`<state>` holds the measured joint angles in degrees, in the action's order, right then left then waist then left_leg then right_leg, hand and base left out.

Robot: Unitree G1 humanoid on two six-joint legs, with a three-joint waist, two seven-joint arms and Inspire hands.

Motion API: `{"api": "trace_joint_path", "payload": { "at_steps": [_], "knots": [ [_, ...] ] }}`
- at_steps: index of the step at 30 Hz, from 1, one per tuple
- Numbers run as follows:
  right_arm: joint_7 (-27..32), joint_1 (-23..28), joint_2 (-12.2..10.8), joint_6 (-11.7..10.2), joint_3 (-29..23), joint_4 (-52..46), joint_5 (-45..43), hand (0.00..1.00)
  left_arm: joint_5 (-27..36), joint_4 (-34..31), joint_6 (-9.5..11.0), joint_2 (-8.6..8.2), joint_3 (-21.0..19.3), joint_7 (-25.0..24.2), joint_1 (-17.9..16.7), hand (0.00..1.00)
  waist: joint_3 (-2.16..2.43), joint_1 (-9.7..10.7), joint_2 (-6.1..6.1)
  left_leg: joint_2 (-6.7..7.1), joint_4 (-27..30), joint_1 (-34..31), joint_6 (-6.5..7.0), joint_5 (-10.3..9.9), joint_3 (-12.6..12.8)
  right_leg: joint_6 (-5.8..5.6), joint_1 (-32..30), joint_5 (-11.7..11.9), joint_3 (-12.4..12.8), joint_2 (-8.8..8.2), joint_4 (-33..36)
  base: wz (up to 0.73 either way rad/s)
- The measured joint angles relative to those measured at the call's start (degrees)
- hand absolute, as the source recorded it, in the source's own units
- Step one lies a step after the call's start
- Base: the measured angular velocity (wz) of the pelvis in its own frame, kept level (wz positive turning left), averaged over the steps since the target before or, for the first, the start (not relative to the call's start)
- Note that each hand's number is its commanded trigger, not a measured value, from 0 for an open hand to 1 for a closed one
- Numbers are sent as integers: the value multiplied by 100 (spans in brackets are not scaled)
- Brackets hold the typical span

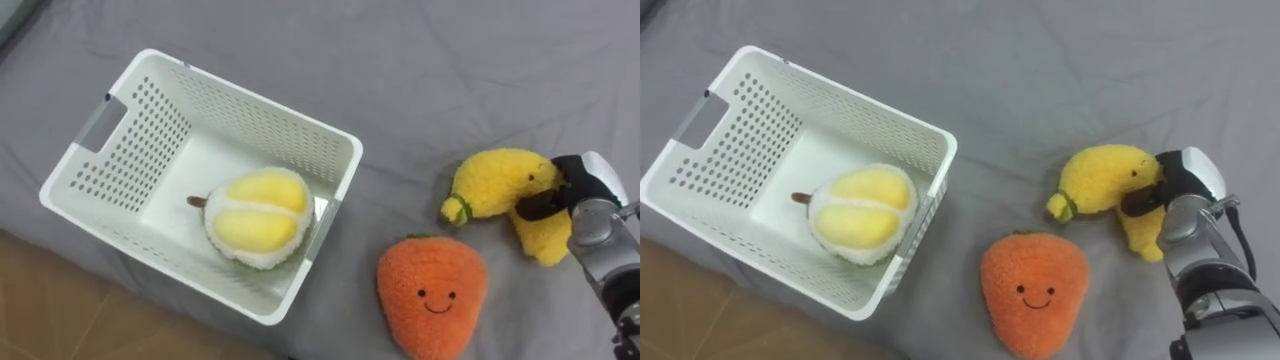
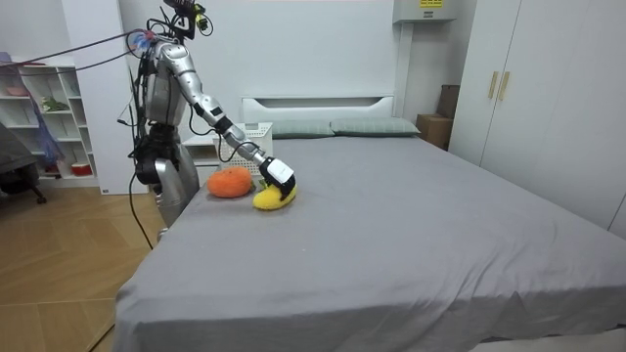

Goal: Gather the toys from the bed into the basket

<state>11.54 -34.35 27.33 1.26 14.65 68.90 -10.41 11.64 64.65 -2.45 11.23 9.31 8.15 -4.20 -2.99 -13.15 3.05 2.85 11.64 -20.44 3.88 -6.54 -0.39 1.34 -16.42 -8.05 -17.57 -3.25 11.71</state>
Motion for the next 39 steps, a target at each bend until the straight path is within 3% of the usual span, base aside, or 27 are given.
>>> {"api": "trace_joint_path", "payload": {
  "at_steps": [15,21,24,26,28,35,39],
  "knots": [
    [-173,33,-43,-65,6,7,14,100,17,-50,79,20,8,-17,26,0,2,46,-22,3,14,219,1,0,-3,0,241,0,-9,-1,-18,0],
    [-164,69,-44,-79,-27,-405,-201,100,1,-58,129,65,-24,35,27,0,14,193,-25,2,16,256,1,12,23,0,265,0,21,-2,7,0],
    [-126,175,-43,-118,-191,-1006,-370,100,-10,-62,163,67,-149,32,31,0,80,337,-9,-1,14,306,2,13,68,0,291,0,49,-6,13,-6],
    [-76,505,-45,-144,-402,-1639,-360,100,-15,-51,198,85,-276,32,36,0,114,400,-7,2,-8,520,2,13,72,-1,505,0,43,-10,-1,2],
    [-92,766,-48,-148,-459,-2046,-305,100,-15,-29,230,84,-292,32,22,0,129,395,-7,3,-90,785,2,13,109,-3,733,-2,44,-9,-17,-3],
    [-378,1358,-107,-120,-458,-3516,-689,100,-2,7,234,69,-421,50,-82,0,288,499,37,-11,-280,1380,9,6,300,-33,1208,-20,318,19,-123,-17],
    [-436,1772,-181,-21,-459,-4146,-730,100,-2,3,196,62,-658,55,-190,0,329,515,62,-22,-317,1602,2,6,320,-41,1435,-29,345,42,-207,-6]
  ]
}}
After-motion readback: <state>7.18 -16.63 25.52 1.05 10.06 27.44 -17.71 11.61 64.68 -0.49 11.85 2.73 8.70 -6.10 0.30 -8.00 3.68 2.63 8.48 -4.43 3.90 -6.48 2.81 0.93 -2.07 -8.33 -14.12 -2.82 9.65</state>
